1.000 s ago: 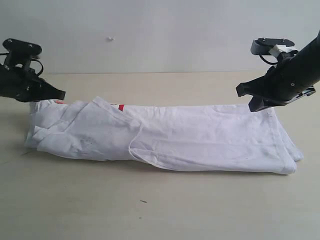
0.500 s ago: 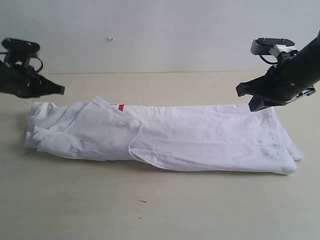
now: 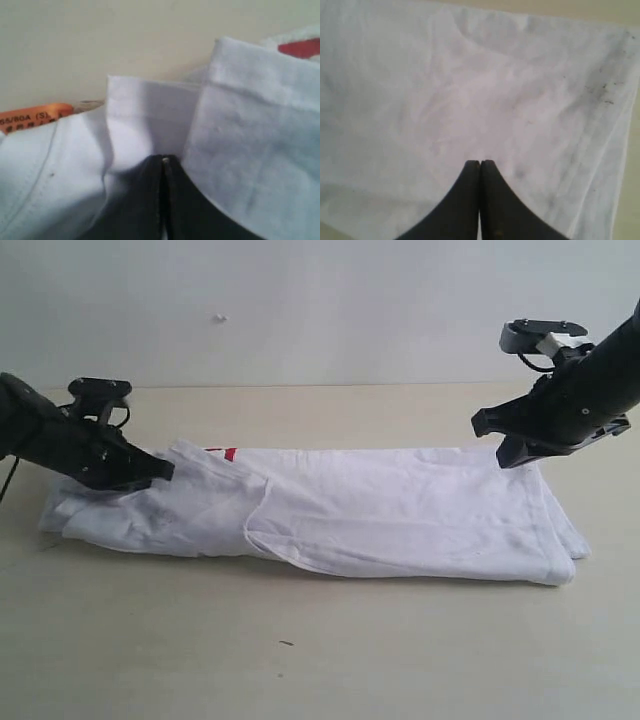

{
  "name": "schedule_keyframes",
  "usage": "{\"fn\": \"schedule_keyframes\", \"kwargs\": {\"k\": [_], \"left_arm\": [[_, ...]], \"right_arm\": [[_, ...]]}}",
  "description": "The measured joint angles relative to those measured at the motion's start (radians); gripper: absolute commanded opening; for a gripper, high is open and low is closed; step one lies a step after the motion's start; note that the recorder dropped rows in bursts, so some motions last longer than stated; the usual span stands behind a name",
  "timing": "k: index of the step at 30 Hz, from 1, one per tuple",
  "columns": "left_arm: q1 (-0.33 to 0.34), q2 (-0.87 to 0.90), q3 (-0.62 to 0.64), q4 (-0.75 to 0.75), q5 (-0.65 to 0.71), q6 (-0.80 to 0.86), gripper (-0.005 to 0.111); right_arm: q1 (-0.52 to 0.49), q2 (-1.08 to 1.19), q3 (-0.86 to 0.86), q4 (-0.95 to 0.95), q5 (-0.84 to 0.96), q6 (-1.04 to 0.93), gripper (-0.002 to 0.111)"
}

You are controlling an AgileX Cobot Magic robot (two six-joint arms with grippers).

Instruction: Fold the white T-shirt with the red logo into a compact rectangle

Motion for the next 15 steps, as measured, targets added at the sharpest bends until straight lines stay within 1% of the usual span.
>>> {"fn": "schedule_keyframes", "kwargs": {"k": [3,6,9,10,12,13,15], "left_arm": [[0.016,-0.004,-0.009,-0.012,0.012,-0.004,0.0],[0.016,-0.023,-0.034,-0.035,0.044,-0.001,0.0],[0.007,-0.08,-0.068,-0.045,0.054,0.007,0.002],[0.004,-0.1,-0.073,-0.048,0.051,0.007,0.006],[0.007,-0.148,-0.081,-0.048,0.053,0.005,0.02],[0.019,-0.166,-0.083,-0.048,0.061,0.002,0.029],[0.066,-0.204,-0.085,-0.039,0.095,-0.031,0.056]], "right_arm": [[0.0,0.0,0.0,0.0,-0.012,-0.002,0.0],[0.0,0.0,0.0,0.0,-0.019,-0.002,0.0],[0.0,0.0,0.0,0.0,-0.021,-0.004,0.0],[0.0,0.0,0.0,0.0,-0.021,-0.004,0.0],[0.0,0.0,0.0,0.0,-0.021,-0.006,0.0],[0.0,0.0,0.0,0.0,-0.021,-0.006,0.0],[0.0,0.0,0.0,0.0,-0.021,-0.006,0.0]]}}
